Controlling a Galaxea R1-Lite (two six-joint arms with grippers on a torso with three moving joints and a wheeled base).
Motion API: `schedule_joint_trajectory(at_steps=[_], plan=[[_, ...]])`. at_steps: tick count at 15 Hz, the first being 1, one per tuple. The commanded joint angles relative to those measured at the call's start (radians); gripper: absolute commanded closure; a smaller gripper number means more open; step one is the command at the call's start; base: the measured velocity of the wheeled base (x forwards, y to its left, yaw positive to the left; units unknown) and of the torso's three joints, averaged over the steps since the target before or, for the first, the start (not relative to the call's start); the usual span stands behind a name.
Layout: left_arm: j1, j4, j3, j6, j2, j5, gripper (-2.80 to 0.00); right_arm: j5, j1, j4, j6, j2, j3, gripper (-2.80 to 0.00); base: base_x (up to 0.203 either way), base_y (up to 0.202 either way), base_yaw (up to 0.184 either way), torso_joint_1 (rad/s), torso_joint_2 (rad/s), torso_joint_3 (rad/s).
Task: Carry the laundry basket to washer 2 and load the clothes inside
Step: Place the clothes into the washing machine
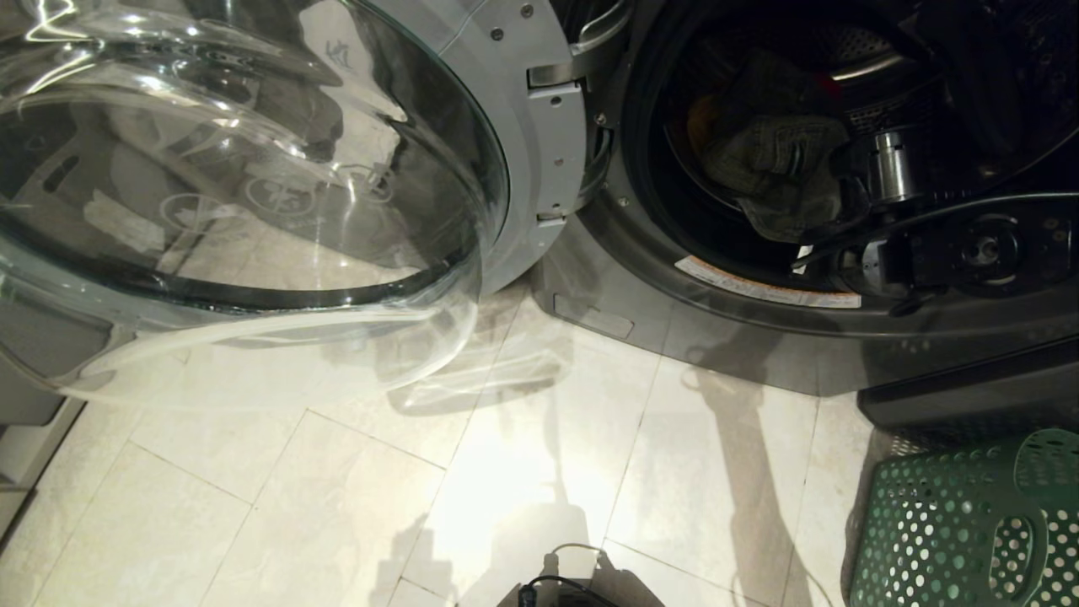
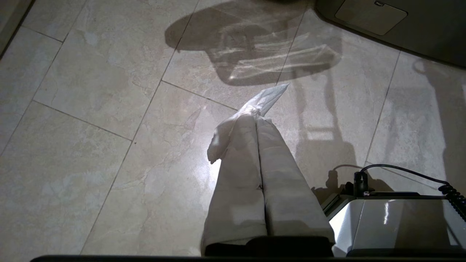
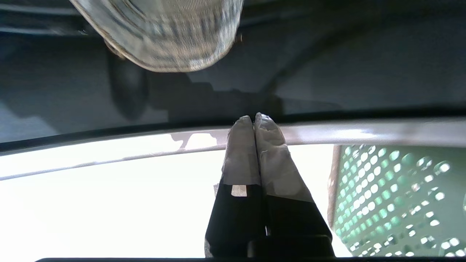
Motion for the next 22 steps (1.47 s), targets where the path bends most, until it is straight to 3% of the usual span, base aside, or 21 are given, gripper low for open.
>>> schedule_joint_trajectory(at_steps=[1,5,9,12,15,18,22], plan=[[0.000,0.000,0.000,0.001,0.002,0.000,0.00,-0.001,0.001,-0.002,0.018,0.044,-0.008,0.00,0.000,0.000,0.000,0.000,0.00,0.000],[0.000,0.000,0.000,0.000,0.002,0.000,0.00,-0.005,0.000,-0.031,0.058,0.111,-0.060,0.00,0.000,0.000,0.000,0.000,0.00,0.000],[0.000,0.000,0.000,0.000,0.002,0.000,0.00,-0.021,-0.003,-0.111,0.066,0.203,-0.210,0.00,0.000,0.000,0.000,0.000,0.00,0.000],[0.000,0.000,-0.001,0.000,0.002,0.000,0.00,-0.083,-0.016,-0.167,0.060,0.306,-0.371,0.00,0.000,0.000,0.000,0.000,0.00,0.000],[0.000,0.000,0.000,0.000,0.002,0.000,0.00,-0.141,-0.060,-0.356,-0.009,0.415,-0.437,0.00,0.000,0.000,0.000,0.000,0.00,0.000],[0.000,0.000,0.000,0.000,0.002,0.000,0.00,-0.244,-0.105,-0.625,-0.160,0.493,-0.431,0.00,0.000,0.000,0.000,0.000,0.00,0.000],[0.000,0.000,0.000,0.001,0.002,0.000,0.00,-0.236,-0.108,-0.613,-0.170,0.410,-0.415,0.00,0.000,0.000,0.000,0.000,0.00,0.000]])
